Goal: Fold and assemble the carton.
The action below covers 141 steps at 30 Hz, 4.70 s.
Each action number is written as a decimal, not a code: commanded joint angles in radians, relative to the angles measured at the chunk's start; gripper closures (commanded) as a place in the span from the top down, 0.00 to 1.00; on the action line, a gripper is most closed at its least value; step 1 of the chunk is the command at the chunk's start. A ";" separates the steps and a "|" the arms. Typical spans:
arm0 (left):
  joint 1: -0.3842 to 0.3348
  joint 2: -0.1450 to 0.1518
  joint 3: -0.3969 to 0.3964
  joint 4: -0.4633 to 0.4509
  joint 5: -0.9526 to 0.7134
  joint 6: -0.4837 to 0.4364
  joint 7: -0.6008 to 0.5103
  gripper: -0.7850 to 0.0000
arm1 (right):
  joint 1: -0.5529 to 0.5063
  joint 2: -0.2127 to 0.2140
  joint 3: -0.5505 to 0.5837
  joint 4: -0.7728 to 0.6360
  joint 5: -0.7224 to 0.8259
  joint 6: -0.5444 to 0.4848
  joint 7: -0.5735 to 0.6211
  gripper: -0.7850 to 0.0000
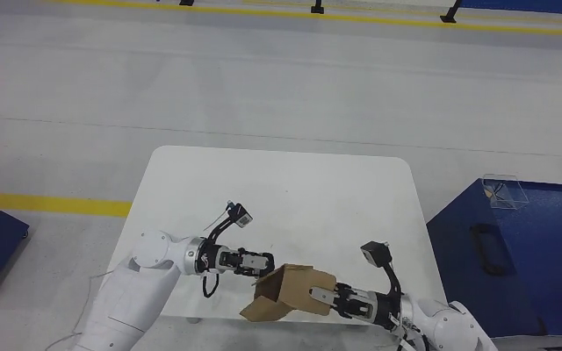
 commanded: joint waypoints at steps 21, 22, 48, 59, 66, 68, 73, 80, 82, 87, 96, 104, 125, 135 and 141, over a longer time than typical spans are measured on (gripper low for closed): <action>0.178 0.077 -0.141 -0.426 0.678 0.181 0.221 1.00 | -0.013 0.013 0.046 0.026 0.014 0.009 0.012 0.00; 0.175 0.077 -0.134 -0.423 0.676 0.189 0.222 1.00 | -0.013 0.013 0.044 0.024 0.013 0.010 0.010 0.00; 0.100 0.076 -0.016 -0.318 0.686 0.221 0.268 1.00 | -0.048 0.018 0.045 -0.016 0.047 -0.060 -0.014 0.00; 0.097 0.082 0.003 -0.353 0.732 0.274 0.279 1.00 | -0.035 0.017 -0.003 -0.015 -0.016 -0.008 -0.040 0.00; 0.117 0.092 -0.020 -0.378 0.738 0.281 0.281 1.00 | -0.013 0.018 -0.017 0.002 -0.042 0.061 -0.041 0.00; 0.123 0.095 -0.030 -0.383 0.739 0.286 0.283 1.00 | -0.008 0.018 -0.021 0.006 -0.035 0.078 -0.037 0.00; 0.144 0.105 -0.062 -0.406 0.752 0.301 0.293 1.00 | 0.006 0.020 -0.021 0.014 -0.023 0.108 -0.018 0.00; 0.169 0.118 -0.111 -0.422 0.761 0.331 0.301 1.00 | 0.016 0.024 -0.010 0.020 0.022 0.126 0.019 0.00; 0.177 0.121 -0.114 -0.429 0.760 0.335 0.295 1.00 | 0.016 0.026 -0.003 0.018 0.034 0.128 0.028 0.00; 0.179 0.124 -0.090 -0.432 0.795 0.368 0.272 1.00 | 0.013 0.028 0.006 0.011 0.052 0.128 0.040 0.00; 0.137 0.122 -0.030 -0.407 0.824 0.407 0.235 1.00 | 0.011 0.030 -0.001 0.001 0.049 0.132 0.046 0.00; 0.116 0.118 0.014 -0.400 0.818 0.421 0.232 1.00 | 0.009 0.031 -0.013 -0.017 0.036 0.130 0.040 0.00; 0.114 0.119 0.043 -0.394 0.788 0.390 0.279 0.00 | 0.001 0.034 -0.014 0.003 0.017 0.104 0.013 0.13; 0.115 0.123 0.019 -0.384 0.724 0.374 0.286 0.00 | -0.005 0.035 0.008 0.028 0.042 0.103 -0.022 1.00; 0.117 0.124 0.018 -0.387 0.723 0.371 0.293 0.00 | -0.005 0.035 0.008 0.028 0.042 0.103 -0.022 1.00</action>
